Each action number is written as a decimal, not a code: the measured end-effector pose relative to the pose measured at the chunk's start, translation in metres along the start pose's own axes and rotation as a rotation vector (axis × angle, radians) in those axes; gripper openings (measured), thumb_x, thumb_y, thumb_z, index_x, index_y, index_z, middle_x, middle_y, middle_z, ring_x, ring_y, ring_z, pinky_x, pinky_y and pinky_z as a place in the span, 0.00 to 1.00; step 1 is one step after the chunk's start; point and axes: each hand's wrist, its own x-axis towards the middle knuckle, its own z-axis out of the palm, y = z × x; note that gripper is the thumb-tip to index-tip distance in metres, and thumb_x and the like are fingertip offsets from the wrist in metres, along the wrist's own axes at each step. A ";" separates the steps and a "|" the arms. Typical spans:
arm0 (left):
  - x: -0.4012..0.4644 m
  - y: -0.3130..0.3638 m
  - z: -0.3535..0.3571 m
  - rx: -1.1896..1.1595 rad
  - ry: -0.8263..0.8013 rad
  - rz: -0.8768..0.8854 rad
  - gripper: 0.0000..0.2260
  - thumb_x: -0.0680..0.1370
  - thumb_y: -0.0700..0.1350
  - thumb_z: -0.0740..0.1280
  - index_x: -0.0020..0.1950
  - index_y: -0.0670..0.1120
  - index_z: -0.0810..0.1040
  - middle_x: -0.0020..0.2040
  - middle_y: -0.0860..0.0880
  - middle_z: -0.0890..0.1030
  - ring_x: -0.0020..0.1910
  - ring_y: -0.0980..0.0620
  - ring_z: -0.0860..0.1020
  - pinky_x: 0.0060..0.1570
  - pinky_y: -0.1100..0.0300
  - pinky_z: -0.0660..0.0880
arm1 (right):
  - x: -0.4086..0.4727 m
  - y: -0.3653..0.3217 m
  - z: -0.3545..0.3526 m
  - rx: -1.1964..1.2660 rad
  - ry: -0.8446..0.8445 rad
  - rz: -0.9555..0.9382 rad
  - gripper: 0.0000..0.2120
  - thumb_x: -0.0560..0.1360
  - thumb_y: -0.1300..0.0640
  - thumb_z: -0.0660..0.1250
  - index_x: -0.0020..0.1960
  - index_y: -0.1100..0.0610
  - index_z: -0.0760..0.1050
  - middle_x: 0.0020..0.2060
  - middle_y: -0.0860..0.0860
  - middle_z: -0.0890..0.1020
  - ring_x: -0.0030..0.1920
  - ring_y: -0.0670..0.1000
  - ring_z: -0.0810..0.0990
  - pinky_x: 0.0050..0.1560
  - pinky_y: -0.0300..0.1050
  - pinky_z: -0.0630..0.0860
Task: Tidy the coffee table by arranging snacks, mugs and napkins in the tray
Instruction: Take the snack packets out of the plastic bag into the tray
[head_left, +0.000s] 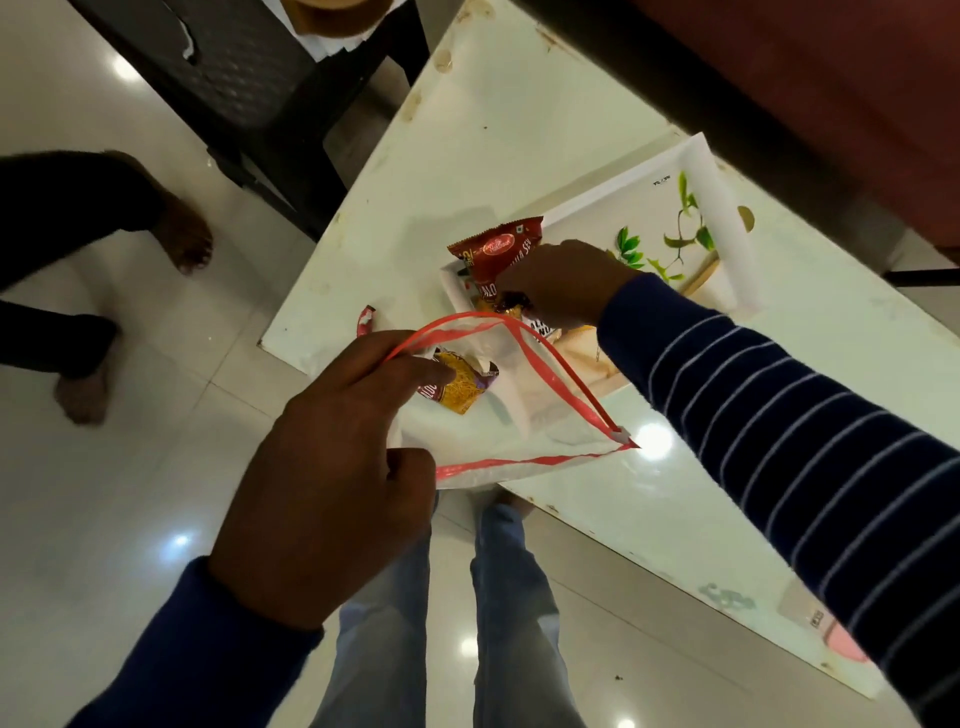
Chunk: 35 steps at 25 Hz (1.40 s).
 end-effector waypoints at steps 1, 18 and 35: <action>0.001 -0.002 0.000 0.008 -0.007 -0.013 0.22 0.67 0.34 0.72 0.60 0.43 0.80 0.62 0.45 0.80 0.45 0.39 0.82 0.45 0.76 0.68 | -0.001 -0.005 -0.004 -0.017 0.041 -0.002 0.20 0.78 0.60 0.66 0.68 0.48 0.73 0.61 0.53 0.80 0.59 0.57 0.79 0.55 0.49 0.73; 0.007 0.003 0.004 -0.117 0.023 0.035 0.26 0.67 0.41 0.66 0.66 0.42 0.77 0.49 0.51 0.81 0.39 0.58 0.74 0.53 0.71 0.70 | -0.044 -0.140 -0.014 0.685 -0.040 0.320 0.09 0.82 0.56 0.61 0.50 0.59 0.77 0.42 0.54 0.78 0.45 0.52 0.78 0.45 0.41 0.73; 0.007 -0.032 0.002 -0.069 0.072 -0.060 0.31 0.68 0.42 0.62 0.73 0.48 0.69 0.71 0.48 0.72 0.62 0.48 0.76 0.58 0.56 0.74 | -0.182 -0.152 -0.057 0.605 0.661 0.376 0.06 0.71 0.66 0.73 0.42 0.56 0.81 0.35 0.46 0.83 0.36 0.44 0.81 0.41 0.35 0.76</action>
